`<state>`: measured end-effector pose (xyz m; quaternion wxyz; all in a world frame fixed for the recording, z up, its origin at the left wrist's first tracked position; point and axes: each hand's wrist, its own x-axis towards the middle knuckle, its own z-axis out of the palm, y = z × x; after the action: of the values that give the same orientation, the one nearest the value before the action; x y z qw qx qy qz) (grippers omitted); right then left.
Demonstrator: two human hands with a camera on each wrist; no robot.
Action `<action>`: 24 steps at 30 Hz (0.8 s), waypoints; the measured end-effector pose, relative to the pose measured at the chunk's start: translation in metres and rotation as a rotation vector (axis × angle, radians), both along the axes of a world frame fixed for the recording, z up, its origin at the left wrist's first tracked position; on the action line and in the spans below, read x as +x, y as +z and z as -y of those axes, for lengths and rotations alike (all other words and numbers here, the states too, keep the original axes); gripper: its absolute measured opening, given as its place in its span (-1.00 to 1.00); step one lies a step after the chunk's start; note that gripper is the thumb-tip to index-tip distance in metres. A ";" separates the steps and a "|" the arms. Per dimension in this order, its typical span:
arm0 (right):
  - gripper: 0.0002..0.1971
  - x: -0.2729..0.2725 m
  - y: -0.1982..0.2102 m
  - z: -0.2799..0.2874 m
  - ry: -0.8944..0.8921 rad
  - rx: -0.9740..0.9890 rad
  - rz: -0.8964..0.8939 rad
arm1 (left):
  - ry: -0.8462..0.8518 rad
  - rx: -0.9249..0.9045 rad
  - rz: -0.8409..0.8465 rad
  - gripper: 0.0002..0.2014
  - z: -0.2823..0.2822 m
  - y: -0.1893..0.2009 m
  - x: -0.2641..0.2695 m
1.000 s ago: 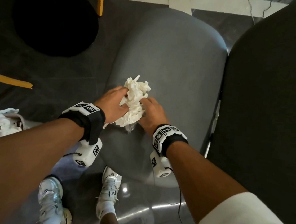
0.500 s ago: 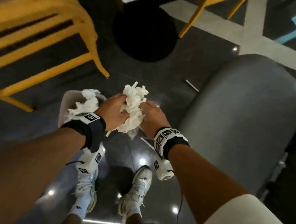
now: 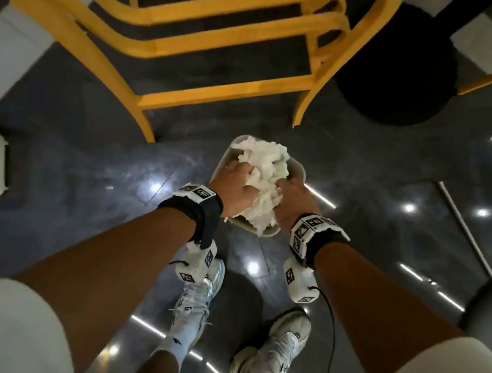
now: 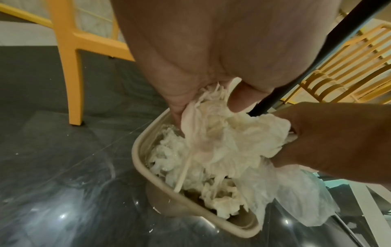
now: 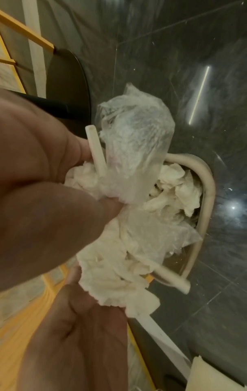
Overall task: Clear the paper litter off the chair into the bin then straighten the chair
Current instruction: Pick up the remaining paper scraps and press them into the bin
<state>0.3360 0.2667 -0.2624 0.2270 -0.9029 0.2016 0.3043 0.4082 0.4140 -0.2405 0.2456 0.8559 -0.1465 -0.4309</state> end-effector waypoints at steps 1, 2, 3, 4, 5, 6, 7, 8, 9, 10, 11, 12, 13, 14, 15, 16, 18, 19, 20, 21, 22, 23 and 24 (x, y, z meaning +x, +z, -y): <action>-0.65 0.002 -0.012 -0.001 -0.004 -0.017 -0.031 | -0.018 0.022 -0.008 -0.52 -0.002 -0.012 0.000; -0.64 0.003 -0.024 -0.002 -0.001 -0.034 -0.053 | -0.031 0.042 -0.013 -0.52 -0.003 -0.026 -0.001; -0.64 0.005 -0.035 -0.003 0.016 -0.050 -0.065 | -0.048 0.063 -0.011 -0.51 -0.004 -0.037 -0.001; -0.62 0.007 -0.044 -0.004 0.040 -0.056 -0.080 | -0.066 0.082 -0.005 -0.49 -0.004 -0.049 -0.002; -0.60 0.011 -0.053 -0.005 0.060 -0.046 -0.093 | -0.087 0.104 0.000 -0.47 -0.004 -0.060 -0.001; -0.58 0.013 -0.063 -0.006 0.081 -0.031 -0.106 | -0.104 0.129 -0.004 -0.45 -0.002 -0.071 -0.002; -0.56 0.016 -0.069 -0.008 0.107 -0.017 -0.116 | -0.117 0.148 -0.004 -0.43 -0.002 -0.080 -0.002; -0.55 0.018 -0.076 -0.009 0.125 -0.014 -0.117 | -0.137 0.171 -0.006 -0.41 0.000 -0.091 -0.003; -0.55 0.020 -0.083 -0.011 0.142 -0.017 -0.114 | -0.161 0.193 -0.002 -0.38 0.001 -0.101 -0.004; -0.54 0.021 -0.087 -0.012 0.157 -0.016 -0.114 | -0.171 0.202 0.002 -0.34 0.001 -0.120 -0.005; -0.52 0.021 -0.090 -0.014 0.171 -0.005 -0.111 | -0.186 0.212 0.009 -0.30 0.000 -0.138 -0.006; -0.50 0.020 -0.090 -0.016 0.184 -0.001 -0.119 | -0.199 0.223 0.015 -0.26 -0.002 -0.156 -0.007; -0.48 0.020 -0.088 -0.017 0.190 -0.002 -0.129 | -0.206 0.228 0.025 -0.24 -0.004 -0.169 -0.009; -0.46 0.020 -0.086 -0.017 0.193 -0.011 -0.136 | -0.208 0.233 0.035 -0.25 -0.004 -0.169 -0.009; -0.44 0.019 -0.082 -0.018 0.193 -0.021 -0.136 | -0.213 0.229 0.045 -0.28 -0.004 -0.158 -0.008; -0.43 0.017 -0.075 -0.019 0.192 -0.035 -0.130 | -0.206 0.214 0.056 -0.32 -0.005 -0.141 -0.007; -0.43 0.014 -0.057 -0.021 0.198 -0.070 -0.104 | -0.192 0.190 0.065 -0.38 -0.003 -0.112 -0.004; -0.42 0.014 -0.048 -0.021 0.201 -0.083 -0.091 | -0.190 0.185 0.069 -0.40 -0.003 -0.099 -0.002; -0.40 0.014 -0.039 -0.020 0.205 -0.093 -0.088 | -0.191 0.171 0.063 -0.39 -0.003 -0.092 0.001; -0.37 0.013 -0.031 -0.019 0.211 -0.101 -0.093 | -0.202 0.168 0.052 -0.38 -0.002 -0.081 0.002; -0.33 0.011 -0.025 -0.019 0.218 -0.111 -0.095 | -0.209 0.179 0.044 -0.36 0.000 -0.071 0.003; -0.32 0.010 -0.019 -0.018 0.217 -0.121 -0.085 | -0.214 0.196 0.045 -0.34 0.001 -0.060 0.004; -0.33 0.009 -0.013 -0.018 0.197 -0.128 -0.061 | -0.213 0.203 0.048 -0.33 0.002 -0.052 0.005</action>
<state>0.3446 0.2848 -0.2751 0.1318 -0.9212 0.1378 0.3392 0.4134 0.4117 -0.2923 0.1072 0.8661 -0.1979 -0.4464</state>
